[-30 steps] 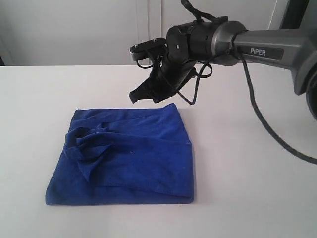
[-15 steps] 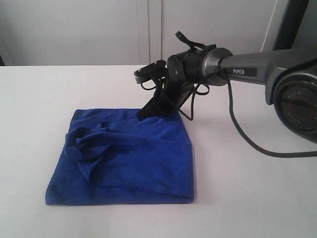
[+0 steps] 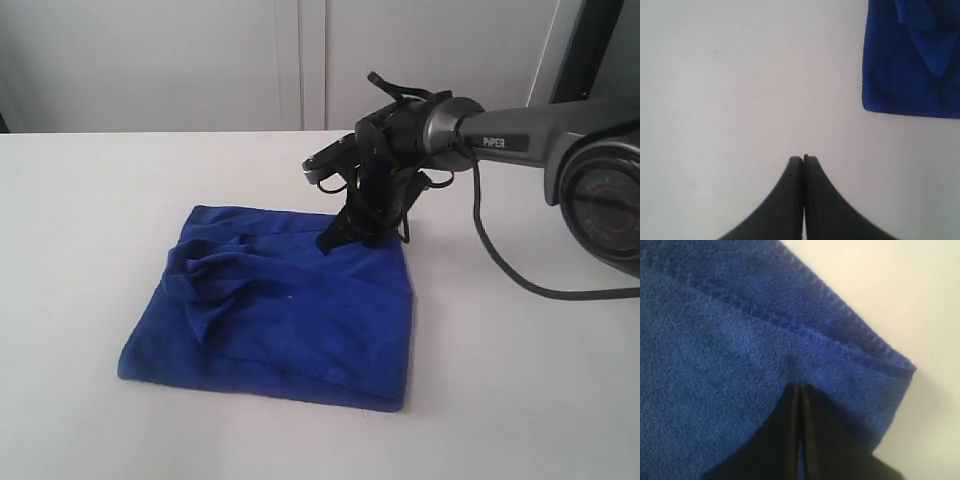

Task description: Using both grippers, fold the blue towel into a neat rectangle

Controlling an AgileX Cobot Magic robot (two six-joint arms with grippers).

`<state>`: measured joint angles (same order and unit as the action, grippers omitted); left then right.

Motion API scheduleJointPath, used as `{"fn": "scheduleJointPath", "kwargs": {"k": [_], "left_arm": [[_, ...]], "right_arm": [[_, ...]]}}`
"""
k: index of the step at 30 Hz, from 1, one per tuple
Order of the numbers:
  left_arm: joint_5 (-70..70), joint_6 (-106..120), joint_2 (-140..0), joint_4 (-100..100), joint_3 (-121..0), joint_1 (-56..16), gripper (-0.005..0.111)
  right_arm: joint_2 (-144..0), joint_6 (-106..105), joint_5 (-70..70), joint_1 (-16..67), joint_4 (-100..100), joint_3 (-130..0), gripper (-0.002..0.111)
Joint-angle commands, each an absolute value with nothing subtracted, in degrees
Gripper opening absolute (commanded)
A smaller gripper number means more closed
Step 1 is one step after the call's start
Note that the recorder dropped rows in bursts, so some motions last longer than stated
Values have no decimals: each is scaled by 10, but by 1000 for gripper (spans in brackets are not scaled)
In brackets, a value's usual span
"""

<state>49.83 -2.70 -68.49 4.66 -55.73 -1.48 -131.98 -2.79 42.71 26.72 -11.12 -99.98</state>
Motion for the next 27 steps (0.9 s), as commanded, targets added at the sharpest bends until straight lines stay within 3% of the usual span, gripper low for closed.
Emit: {"fn": "scheduleJointPath", "kwargs": {"k": [1, 9, 27], "left_arm": [[506, -26, -680, 51, -553, -13, 0], [506, -26, -680, 51, -553, -13, 0], [506, -26, -680, 51, -553, -13, 0]], "right_arm": [[-1321, -11, 497, 245, -132, -999, 0], [-1308, 16, 549, 218, -151, -960, 0], [-1160, 97, 481, 216, -165, -711, 0]]}}
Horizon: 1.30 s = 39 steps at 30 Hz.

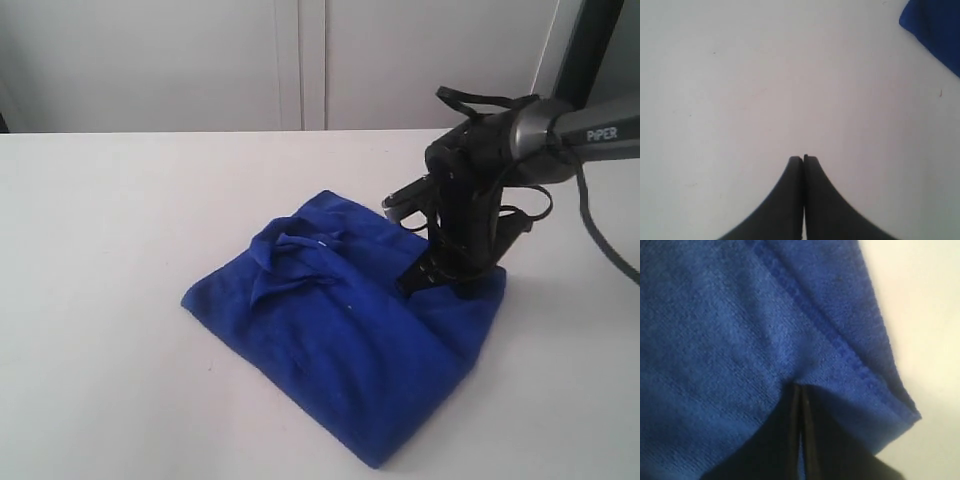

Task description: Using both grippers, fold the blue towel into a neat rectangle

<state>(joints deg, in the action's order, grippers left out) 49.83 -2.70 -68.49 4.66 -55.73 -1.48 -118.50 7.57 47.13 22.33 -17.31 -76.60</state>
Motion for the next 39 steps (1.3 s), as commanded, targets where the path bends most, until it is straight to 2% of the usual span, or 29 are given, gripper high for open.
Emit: {"fn": "scheduleJointPath", "kwargs": {"k": [1, 5, 10, 17, 26, 32, 39], "left_arm": [[506, -26, -680, 51, -553, -13, 0], [506, -26, -680, 51, -553, -13, 0], [506, -26, -680, 51, -553, -13, 0], [506, -26, -680, 51, -553, -13, 0], [506, -26, -680, 51, -553, -13, 0], [506, -26, -680, 51, -553, -13, 0], [506, -26, -680, 51, -553, -13, 0]], "right_arm": [[-1149, 106, 476, 216, -165, -698, 0], [-1095, 122, 435, 216, -165, -642, 0], [-1027, 184, 331, 223, -166, -642, 0], [-1009, 176, 346, 333, -161, -713, 0], [-1087, 96, 392, 432, -67, -843, 0], [-1198, 74, 463, 482, -34, -971, 0], [-1290, 73, 494, 485, -40, -1016, 0]]}}
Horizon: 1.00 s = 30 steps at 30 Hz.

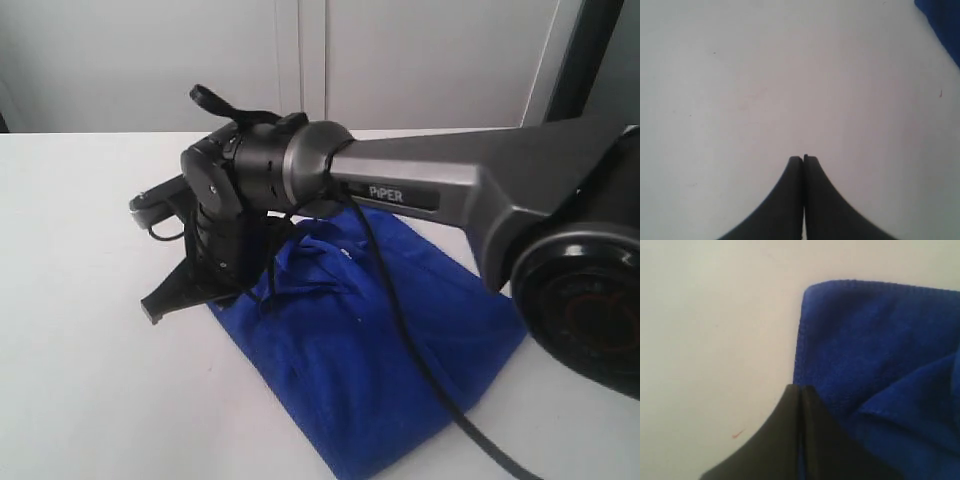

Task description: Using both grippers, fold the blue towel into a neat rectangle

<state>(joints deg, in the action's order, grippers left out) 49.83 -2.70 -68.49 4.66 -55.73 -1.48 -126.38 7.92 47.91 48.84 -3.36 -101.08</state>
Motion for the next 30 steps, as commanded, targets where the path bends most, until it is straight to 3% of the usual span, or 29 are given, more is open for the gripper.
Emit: {"fn": "scheduleJointPath", "kwargs": {"k": [1, 14, 30], "left_arm": [[506, -26, -680, 51, -553, -13, 0], [506, -26, -680, 51, -553, -13, 0], [506, -26, -680, 51, -553, -13, 0]], "right_arm": [[-1296, 73, 495, 485, -43, -1016, 0], [-1355, 88, 455, 481, -47, -1030, 0], [-1429, 164, 421, 410, -47, -1113, 0]]}}
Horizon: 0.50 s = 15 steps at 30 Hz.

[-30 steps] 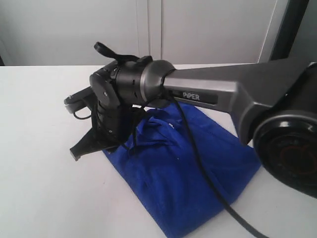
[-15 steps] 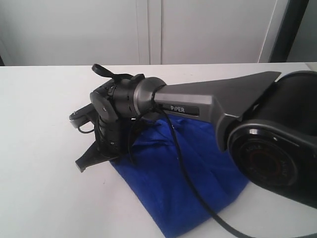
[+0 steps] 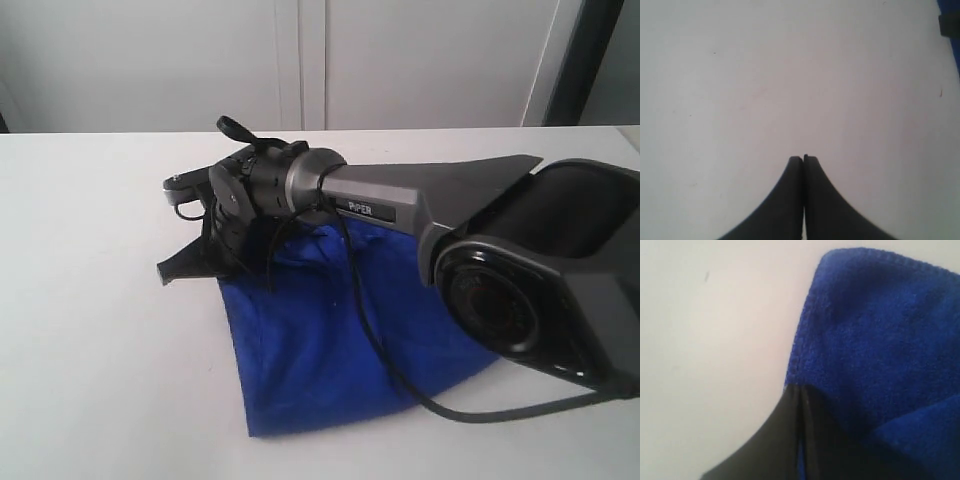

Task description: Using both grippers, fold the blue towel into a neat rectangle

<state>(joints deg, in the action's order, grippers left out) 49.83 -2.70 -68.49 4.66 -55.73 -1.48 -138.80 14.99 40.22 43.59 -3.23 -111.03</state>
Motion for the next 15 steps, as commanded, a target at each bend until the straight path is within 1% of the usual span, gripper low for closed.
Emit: {"fn": "scheduleJointPath", "kwargs": {"k": [1, 6, 15], "left_arm": [[506, -26, -680, 51, -553, -13, 0], [506, -26, -680, 51, -553, -13, 0], [506, -26, -680, 51, -553, -13, 0]], "right_arm": [[-1432, 169, 421, 404, -47, -1120, 0], [-1447, 184, 420, 380, -43, -1143, 0], [-1444, 184, 417, 373, -43, -1148, 0]]}}
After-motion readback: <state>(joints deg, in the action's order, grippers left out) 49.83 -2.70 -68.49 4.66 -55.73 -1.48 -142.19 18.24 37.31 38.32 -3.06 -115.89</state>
